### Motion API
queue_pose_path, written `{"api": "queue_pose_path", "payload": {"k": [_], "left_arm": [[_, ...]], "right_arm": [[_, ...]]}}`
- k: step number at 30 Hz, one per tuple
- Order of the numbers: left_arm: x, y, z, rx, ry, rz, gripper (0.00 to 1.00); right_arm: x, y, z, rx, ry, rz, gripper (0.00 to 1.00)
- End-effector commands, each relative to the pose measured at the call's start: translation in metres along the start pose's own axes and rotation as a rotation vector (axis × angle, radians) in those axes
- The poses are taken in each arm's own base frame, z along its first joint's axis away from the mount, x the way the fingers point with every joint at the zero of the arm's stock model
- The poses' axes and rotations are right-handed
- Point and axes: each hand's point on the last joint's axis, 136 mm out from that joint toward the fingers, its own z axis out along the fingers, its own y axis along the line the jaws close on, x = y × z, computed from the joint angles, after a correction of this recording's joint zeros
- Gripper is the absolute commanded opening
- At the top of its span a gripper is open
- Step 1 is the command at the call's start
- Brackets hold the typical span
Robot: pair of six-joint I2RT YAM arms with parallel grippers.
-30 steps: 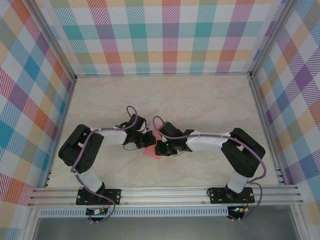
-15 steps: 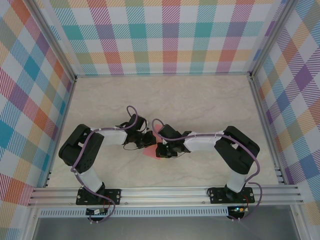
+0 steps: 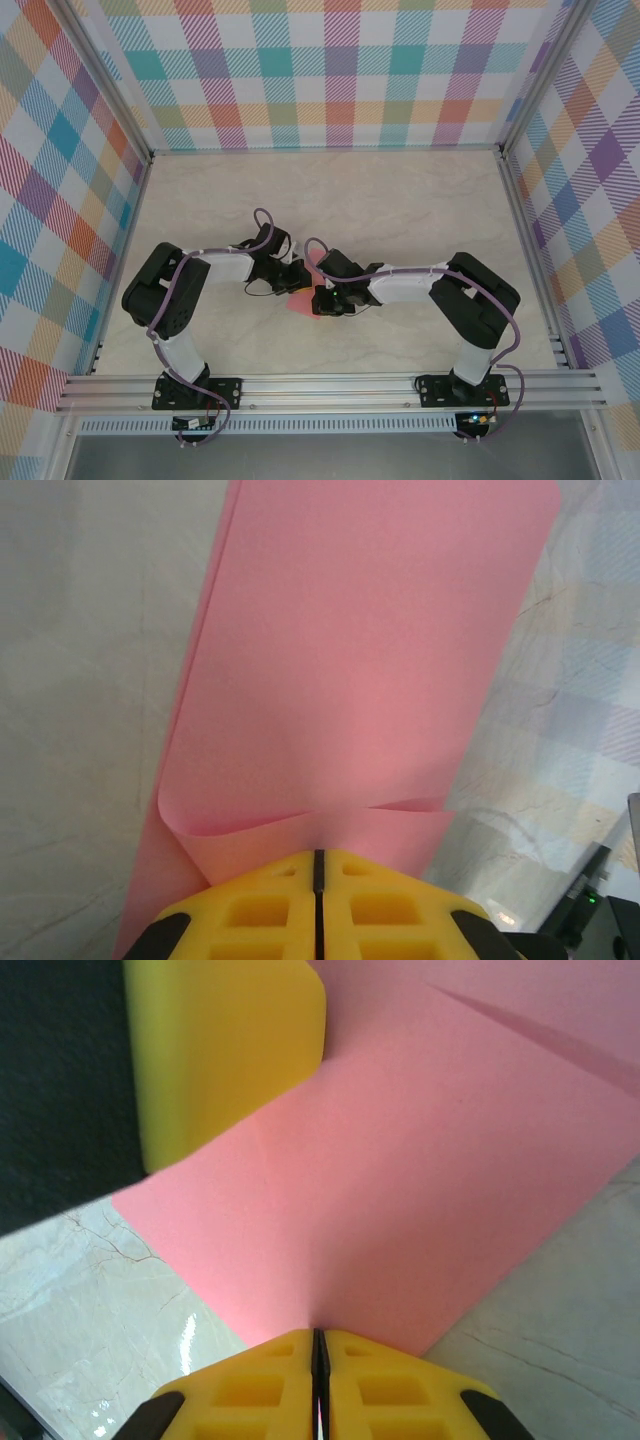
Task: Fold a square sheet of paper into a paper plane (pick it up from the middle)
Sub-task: Fold the triangle a second time at the center of the table.
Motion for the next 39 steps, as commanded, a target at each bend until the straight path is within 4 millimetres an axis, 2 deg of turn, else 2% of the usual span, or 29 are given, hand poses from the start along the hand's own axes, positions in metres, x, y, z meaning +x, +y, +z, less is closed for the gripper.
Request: {"api": "queue_pose_path", "payload": {"k": [1,11,27,32,35,39], "left_arm": [[-0.021,0.033,0.001,-0.076,-0.058,-0.043,0.08],[-0.044,0.046,-0.009,-0.06,-0.091,-0.078,0.08],[-0.074,0.06,-0.021,-0.122,-0.172,-0.101,0.07],[-0.082,0.051,-0.033,-0.113,-0.211,-0.082,0.07],[-0.084,0.039,-0.045,-0.094,-0.237,-0.073,0.08],[-0.075,0.018,-0.054,0.002,-0.237,-0.074,0.08]], "right_arm": [[0.052,-0.068,0.012,0.24,0.184,0.08,0.1],[0.062,-0.077,0.011,0.273,0.22,0.096,0.1],[0.064,-0.08,0.009,0.279,0.216,0.104,0.1],[0.062,-0.078,0.009,0.274,0.208,0.104,0.1],[0.061,-0.076,0.008,0.266,0.202,0.102,0.1],[0.053,-0.065,0.006,0.235,0.176,0.091,0.1]]}}
